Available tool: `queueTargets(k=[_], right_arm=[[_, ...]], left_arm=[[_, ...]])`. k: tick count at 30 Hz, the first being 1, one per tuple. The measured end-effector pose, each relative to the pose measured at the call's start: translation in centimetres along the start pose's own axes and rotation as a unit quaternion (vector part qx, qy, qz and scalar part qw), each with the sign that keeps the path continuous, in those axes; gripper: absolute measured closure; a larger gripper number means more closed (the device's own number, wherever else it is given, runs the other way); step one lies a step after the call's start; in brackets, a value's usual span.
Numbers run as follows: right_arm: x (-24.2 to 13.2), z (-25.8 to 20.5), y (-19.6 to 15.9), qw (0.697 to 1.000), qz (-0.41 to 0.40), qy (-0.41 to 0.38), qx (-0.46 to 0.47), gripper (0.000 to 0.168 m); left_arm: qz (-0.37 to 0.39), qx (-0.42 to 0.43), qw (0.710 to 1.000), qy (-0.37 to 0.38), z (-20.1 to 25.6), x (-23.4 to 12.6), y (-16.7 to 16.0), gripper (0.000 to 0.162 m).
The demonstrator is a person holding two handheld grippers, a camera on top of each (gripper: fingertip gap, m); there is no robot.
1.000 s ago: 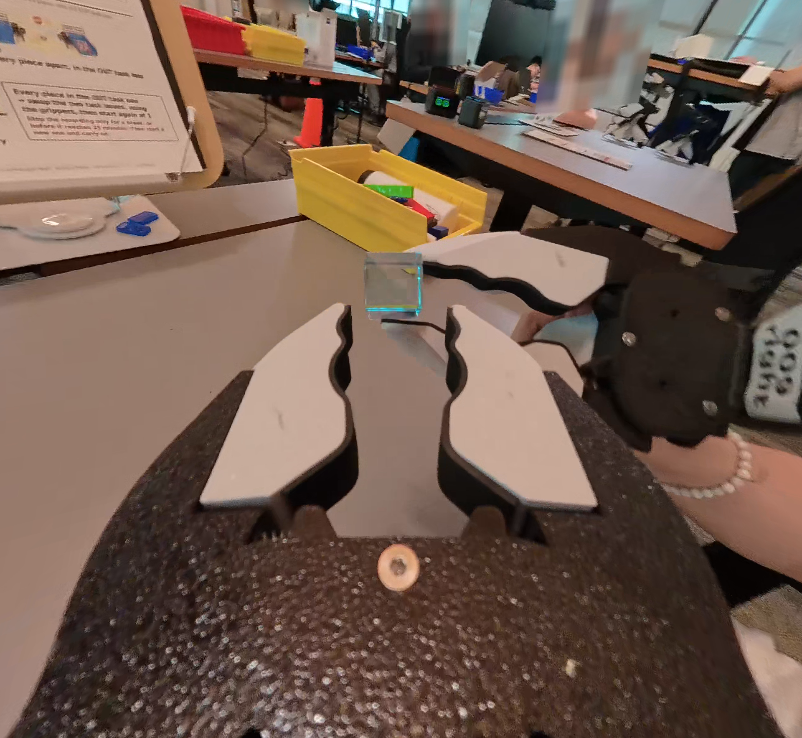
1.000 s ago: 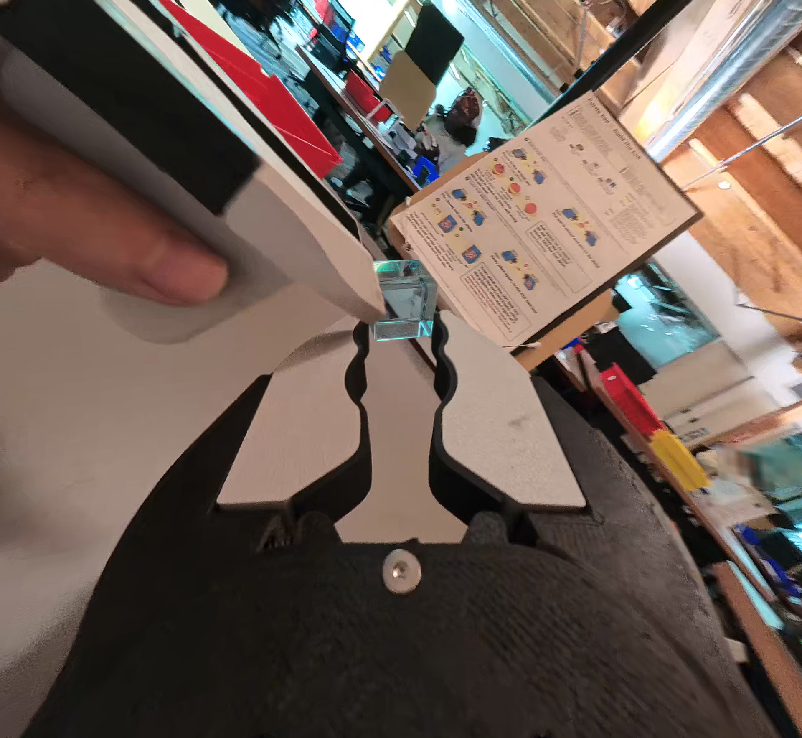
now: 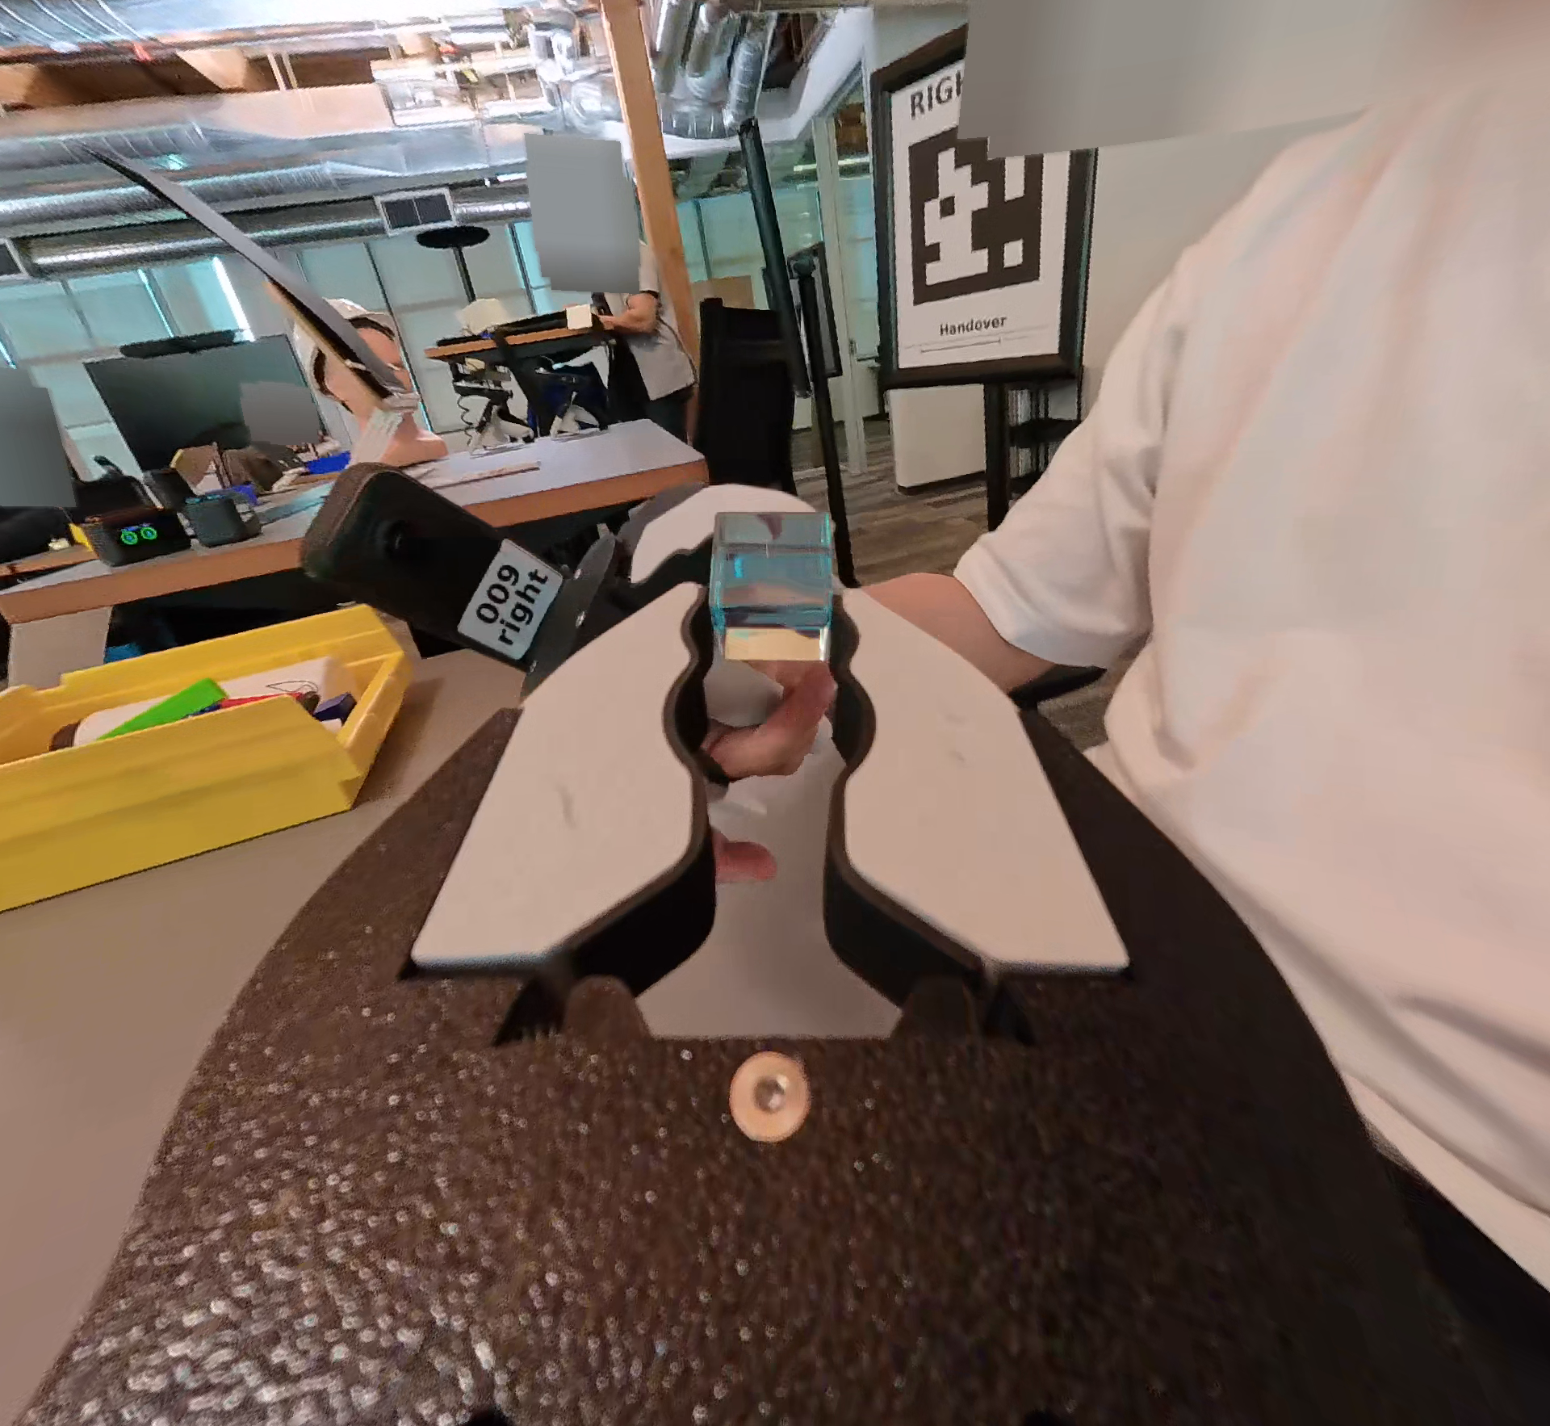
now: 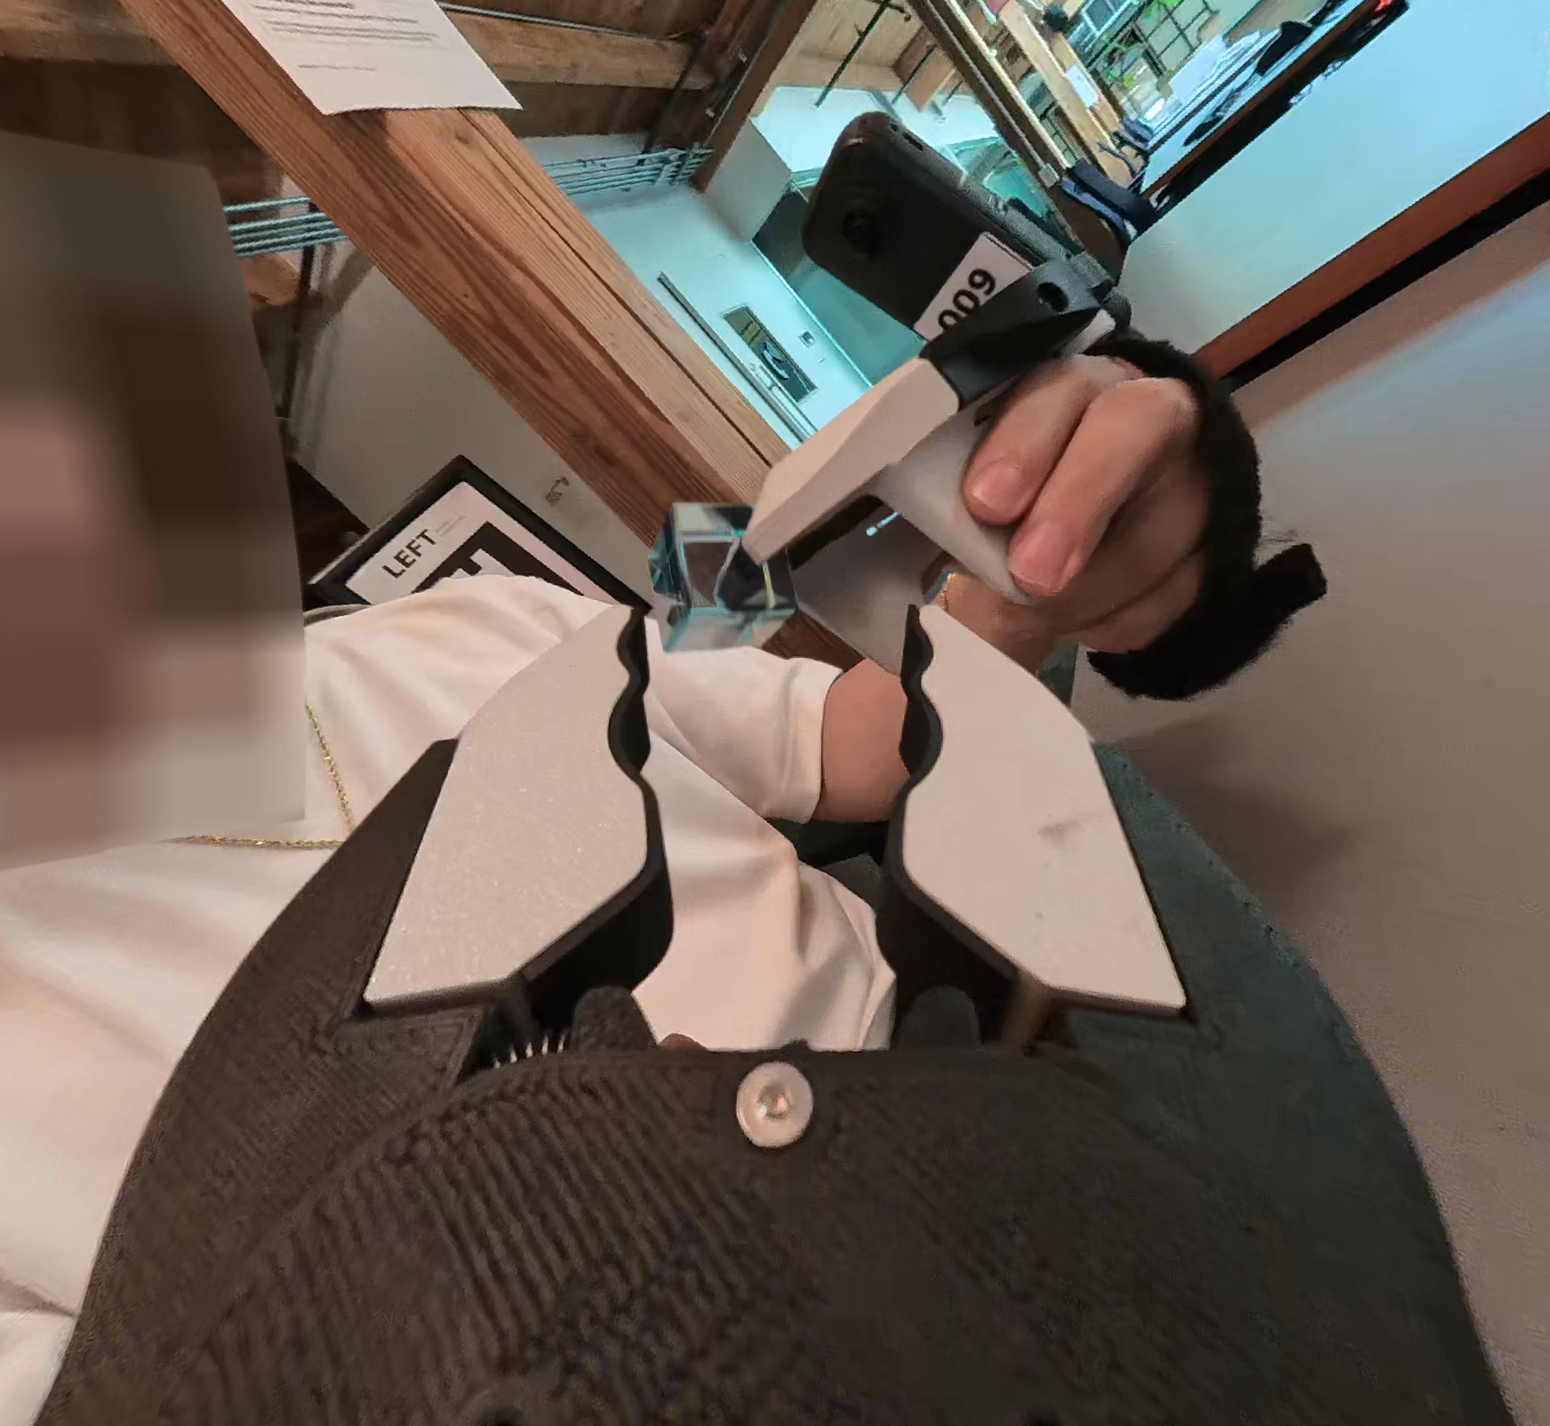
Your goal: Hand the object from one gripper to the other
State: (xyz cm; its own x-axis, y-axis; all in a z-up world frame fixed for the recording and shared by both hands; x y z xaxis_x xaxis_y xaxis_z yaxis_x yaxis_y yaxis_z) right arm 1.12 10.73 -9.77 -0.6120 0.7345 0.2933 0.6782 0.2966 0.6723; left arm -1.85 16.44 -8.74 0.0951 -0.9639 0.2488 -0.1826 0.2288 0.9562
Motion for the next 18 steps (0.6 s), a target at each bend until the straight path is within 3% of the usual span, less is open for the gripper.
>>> queueTargets(k=[2,5,11,15,18], right_arm=[[0.2,0.0,0.1,1.0,0.011,0.014,0.014,0.111],[0.1,0.0,0.3,0.999,0.031,0.035,0.023,0.133],[-0.2,0.5,0.7,0.999,0.043,0.021,-0.004,0.135],[-1.2,1.8,1.3,0.994,0.028,-0.076,-0.07,0.136],[-3.2,3.4,2.2,0.975,0.019,-0.184,-0.124,0.137]], left_arm=[[-0.015,0.004,1.0,0.003,-0.1,0.1,-0.6,0.137],[-0.033,0.02,0.999,0.012,-0.3,0.2,-1.2,0.136],[-0.042,0.05,0.997,0.046,-1.0,0.0,-1.4,0.136],[-0.09,0.066,0.988,0.111,-2.2,-0.4,-2.2,0.127],[-0.083,0.066,0.979,0.176,-3.6,-0.8,-1.8,0.117]])
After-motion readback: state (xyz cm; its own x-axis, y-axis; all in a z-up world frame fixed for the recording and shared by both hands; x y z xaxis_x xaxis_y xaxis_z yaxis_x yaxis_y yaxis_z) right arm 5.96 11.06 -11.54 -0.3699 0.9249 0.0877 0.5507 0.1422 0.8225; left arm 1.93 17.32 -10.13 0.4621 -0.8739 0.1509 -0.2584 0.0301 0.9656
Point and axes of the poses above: each gripper's, where its closed fingertips meet, x out along the fingers, y out of its top, z = x × y across the jaws, the point moved 4 cm from there along -x, back along the fingers, and after that the axes turned 5 degrees about z, right-handed, at the moved point
